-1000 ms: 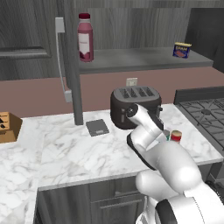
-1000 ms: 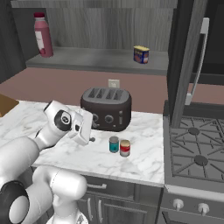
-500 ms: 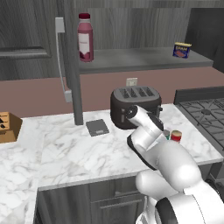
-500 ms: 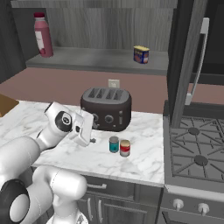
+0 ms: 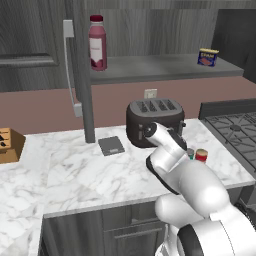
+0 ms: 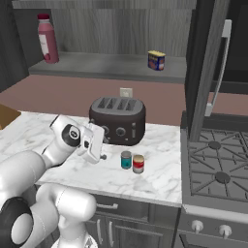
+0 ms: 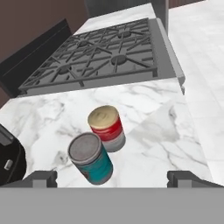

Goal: Pick the cans from the counter and place them in their designated side in the cabinet.

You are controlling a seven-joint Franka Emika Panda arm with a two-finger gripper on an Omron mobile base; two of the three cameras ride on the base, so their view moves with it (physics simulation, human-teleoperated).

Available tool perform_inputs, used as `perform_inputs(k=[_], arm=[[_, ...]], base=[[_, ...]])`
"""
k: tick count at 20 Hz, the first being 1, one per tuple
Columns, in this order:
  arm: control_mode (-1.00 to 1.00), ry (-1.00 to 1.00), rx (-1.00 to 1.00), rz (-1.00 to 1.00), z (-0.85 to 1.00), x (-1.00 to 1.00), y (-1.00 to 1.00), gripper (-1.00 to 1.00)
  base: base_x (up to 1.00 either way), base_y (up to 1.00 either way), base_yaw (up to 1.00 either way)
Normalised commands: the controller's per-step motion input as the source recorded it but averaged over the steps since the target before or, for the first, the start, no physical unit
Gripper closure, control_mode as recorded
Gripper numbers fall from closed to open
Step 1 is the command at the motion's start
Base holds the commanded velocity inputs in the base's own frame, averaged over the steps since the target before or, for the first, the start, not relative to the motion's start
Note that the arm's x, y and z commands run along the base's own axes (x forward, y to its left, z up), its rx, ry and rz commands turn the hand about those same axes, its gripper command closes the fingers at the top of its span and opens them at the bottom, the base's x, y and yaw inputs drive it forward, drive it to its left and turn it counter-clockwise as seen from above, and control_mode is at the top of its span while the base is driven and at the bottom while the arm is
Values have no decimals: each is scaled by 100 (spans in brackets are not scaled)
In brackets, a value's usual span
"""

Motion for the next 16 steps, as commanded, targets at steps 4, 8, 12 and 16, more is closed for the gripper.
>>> perform_inputs(k=[4, 8, 12, 16], arm=[[-100, 0, -2, -1, -4, 2, -4, -100], [-100, 0, -2, 0, -3, 8, -1, -100], [-100, 0, -2, 0, -4, 11, 0, -100], [-100, 2, -2, 0, -7, 10, -1, -100]], base=[[0, 0, 0], [0, 0, 0], [0, 0, 0], [0, 0, 0]])
